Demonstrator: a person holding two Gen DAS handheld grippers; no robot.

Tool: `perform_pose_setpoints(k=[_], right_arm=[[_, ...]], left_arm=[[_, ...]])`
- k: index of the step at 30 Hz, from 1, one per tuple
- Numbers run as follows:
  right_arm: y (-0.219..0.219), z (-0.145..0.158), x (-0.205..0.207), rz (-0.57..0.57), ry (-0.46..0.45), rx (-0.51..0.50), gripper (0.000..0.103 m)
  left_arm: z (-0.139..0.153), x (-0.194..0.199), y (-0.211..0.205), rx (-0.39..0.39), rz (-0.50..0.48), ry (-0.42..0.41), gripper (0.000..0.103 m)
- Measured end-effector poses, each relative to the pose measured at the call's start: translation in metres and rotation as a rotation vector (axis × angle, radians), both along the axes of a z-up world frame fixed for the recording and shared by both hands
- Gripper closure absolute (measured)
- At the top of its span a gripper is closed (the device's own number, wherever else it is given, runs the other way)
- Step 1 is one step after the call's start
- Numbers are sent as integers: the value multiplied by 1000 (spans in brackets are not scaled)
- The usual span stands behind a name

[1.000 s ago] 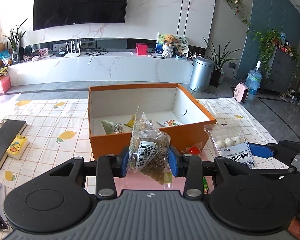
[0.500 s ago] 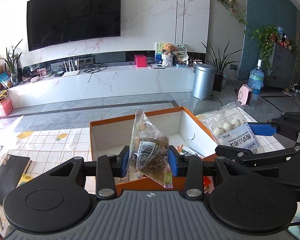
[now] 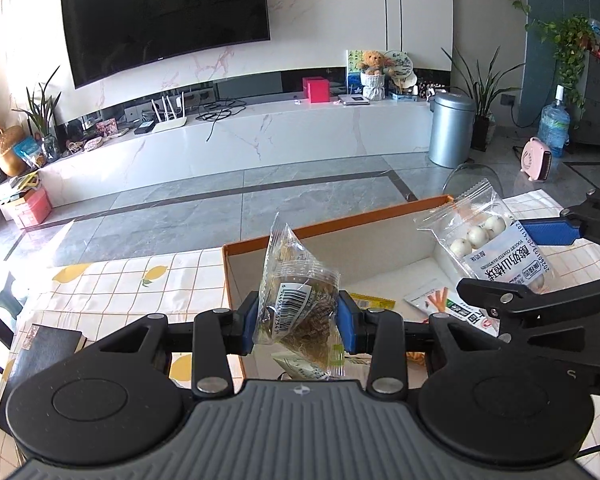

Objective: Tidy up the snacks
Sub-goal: 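Lift both bags and carry them over the orange box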

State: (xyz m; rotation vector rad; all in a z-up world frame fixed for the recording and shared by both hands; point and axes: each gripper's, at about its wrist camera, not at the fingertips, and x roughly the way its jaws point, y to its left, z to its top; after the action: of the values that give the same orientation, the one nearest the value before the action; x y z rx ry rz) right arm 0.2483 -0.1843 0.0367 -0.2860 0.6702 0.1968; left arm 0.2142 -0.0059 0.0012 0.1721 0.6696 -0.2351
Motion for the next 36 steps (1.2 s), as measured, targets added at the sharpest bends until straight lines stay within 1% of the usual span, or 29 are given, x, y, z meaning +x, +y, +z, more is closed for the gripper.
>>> perform_pose_setpoints(k=[5, 12, 17, 21, 28, 32, 36], right_arm=[[11, -23, 34, 12, 60, -39, 46], [25, -62, 76, 30, 181, -100, 46], [32, -85, 96, 54, 252, -128, 46], [36, -96, 109, 83, 294, -152, 46], [45, -110, 122, 114, 345, -190, 46], [46, -112, 123, 125, 361, -200, 45], [45, -112, 125, 126, 378, -204, 43]], left_arm=[[-15, 17, -1, 41, 10, 31, 59], [-36, 40, -9, 145, 7, 81, 59], [-46, 53, -9, 165, 22, 135, 59], [-51, 62, -8, 180, 24, 172, 59], [-55, 70, -18, 242, -19, 189, 58], [-58, 74, -16, 216, -35, 215, 58], [-58, 77, -18, 217, -48, 231, 56]])
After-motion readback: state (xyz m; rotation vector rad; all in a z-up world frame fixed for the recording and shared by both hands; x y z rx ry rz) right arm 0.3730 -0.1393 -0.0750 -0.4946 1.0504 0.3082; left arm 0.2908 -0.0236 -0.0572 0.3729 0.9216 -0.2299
